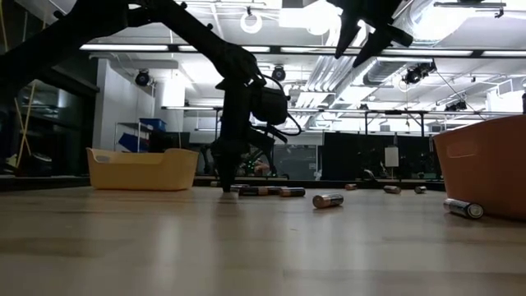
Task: Sort batteries
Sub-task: Put the silver battery into the orange bin
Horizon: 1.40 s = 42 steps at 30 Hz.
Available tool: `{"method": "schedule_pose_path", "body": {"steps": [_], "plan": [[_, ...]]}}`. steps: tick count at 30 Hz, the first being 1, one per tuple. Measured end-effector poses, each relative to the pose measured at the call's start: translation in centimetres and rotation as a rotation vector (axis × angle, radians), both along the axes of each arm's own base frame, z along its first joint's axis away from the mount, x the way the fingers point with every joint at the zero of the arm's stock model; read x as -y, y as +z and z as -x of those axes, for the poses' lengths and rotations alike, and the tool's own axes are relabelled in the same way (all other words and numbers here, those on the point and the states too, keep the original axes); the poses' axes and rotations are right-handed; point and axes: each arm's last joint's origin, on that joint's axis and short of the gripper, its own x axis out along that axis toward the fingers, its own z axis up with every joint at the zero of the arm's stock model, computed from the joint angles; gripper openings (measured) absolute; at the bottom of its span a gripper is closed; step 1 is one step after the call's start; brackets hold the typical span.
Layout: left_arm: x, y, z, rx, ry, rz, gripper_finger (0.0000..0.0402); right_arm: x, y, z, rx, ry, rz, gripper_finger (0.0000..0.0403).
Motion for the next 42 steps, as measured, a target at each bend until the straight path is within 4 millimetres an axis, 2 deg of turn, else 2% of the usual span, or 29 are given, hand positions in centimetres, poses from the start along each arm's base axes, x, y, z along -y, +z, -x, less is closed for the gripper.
{"method": "schedule_pose_path", "body": {"steps": [3,8,13,17,23,29,35,42], "plan": [[0.5,0.8,0.1,-0.020,-0.038,-0.030,0.0202,0.1,-0.3,-0.3,-0.020,0.009,0.004,0.0213],[1.3,4.2,-0.1,0.064,-0.119,-0.111,0.0202,0.1,-0.5,-0.5,-0.044,0.029,0.016,0.0213],[0.2,5.5,-0.8,0.216,-0.224,-0.137,0.0202,0.1,-0.5,-0.6,-0.052,0.041,0.024,0.0213],[-0.5,4.9,-0.8,0.220,-0.332,-0.107,0.0202,0.1,-0.5,-0.6,-0.061,0.067,0.021,0.0213],[-0.9,4.5,0.5,0.315,-0.387,0.218,0.0202,0.1,-0.5,-0.6,-0.061,0.074,0.017,0.0213],[-2.0,4.1,0.6,0.262,-0.389,0.119,0.0202,0.1,-0.5,-0.7,-0.052,0.074,0.018,0.0213],[-1.7,2.5,1.3,0.163,-0.453,0.215,0.0202,0.1,-0.3,-0.8,-0.030,0.071,0.028,0.0213],[-1.9,0.3,1.3,0.069,-0.481,0.219,0.0202,0.1,-0.3,-0.9,-0.024,0.062,0.039,0.0213]]}}
